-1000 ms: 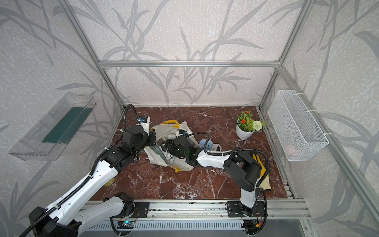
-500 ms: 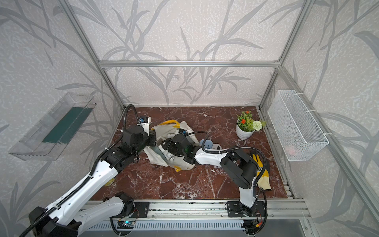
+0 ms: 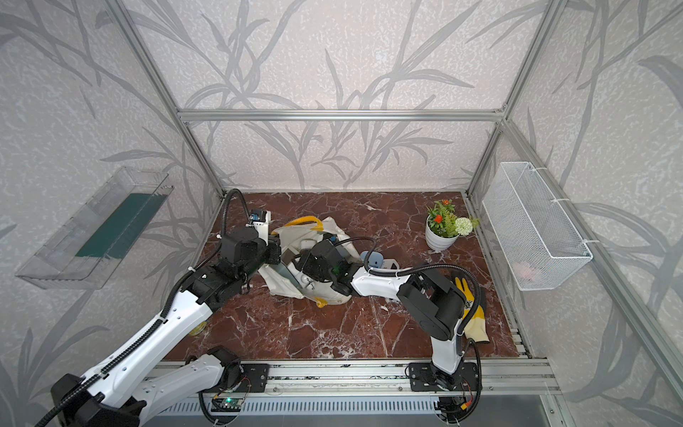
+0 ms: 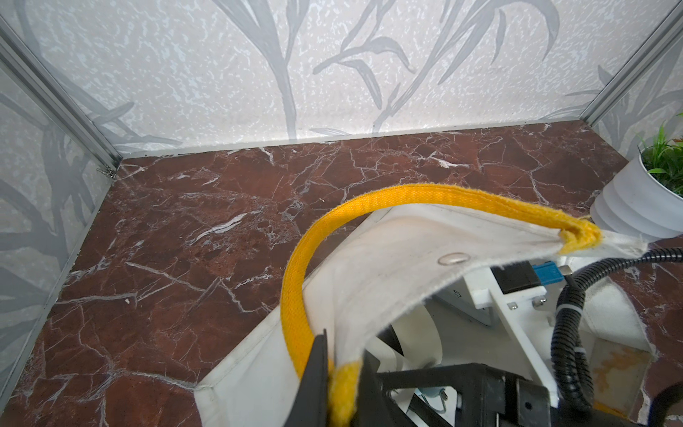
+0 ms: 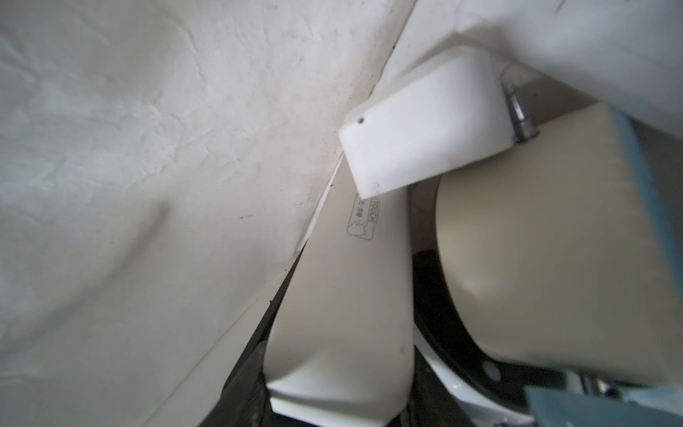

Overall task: Take the alarm clock out of the canvas bag
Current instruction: Pick up the alarm from the canvas bag.

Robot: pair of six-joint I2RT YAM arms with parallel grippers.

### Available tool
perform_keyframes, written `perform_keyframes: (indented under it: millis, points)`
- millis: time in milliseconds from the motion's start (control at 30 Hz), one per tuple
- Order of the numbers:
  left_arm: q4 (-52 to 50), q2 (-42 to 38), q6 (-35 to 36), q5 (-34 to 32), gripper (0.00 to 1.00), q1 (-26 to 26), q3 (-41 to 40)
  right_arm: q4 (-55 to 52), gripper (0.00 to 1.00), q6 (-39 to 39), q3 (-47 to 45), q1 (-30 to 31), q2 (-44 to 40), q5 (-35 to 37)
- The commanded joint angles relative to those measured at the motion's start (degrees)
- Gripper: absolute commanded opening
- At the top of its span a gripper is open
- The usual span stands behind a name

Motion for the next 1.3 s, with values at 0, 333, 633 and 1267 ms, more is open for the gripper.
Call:
perform_keyframes:
  millis: [0, 333, 633, 1267]
  points:
    - [1.20, -0.81, 0.20, -1.67, 0.00, -0.34, 0.92, -0.22, 0.36, -3.52, 0.93, -0.39, -2.83, -1.20]
    - [-0.39, -0.16, -0.42, -4.29, 0.00, -0.37, 1.85, -4.35, 0.34, -10.79, 1.05, -0.40, -7.79, -3.42]
    - [-1.30, 0.26, -1.65, -5.82, 0.00, -0.32, 2.29, -10.06, 0.34, -19.28, 0.91, -0.45, -14.30, -5.89]
    - [-1.74, 0.25, -2.53, -6.90, 0.00, -0.28, 2.44, -21.89, 0.33, -32.47, -7.62, -1.35, -31.58, -3.15]
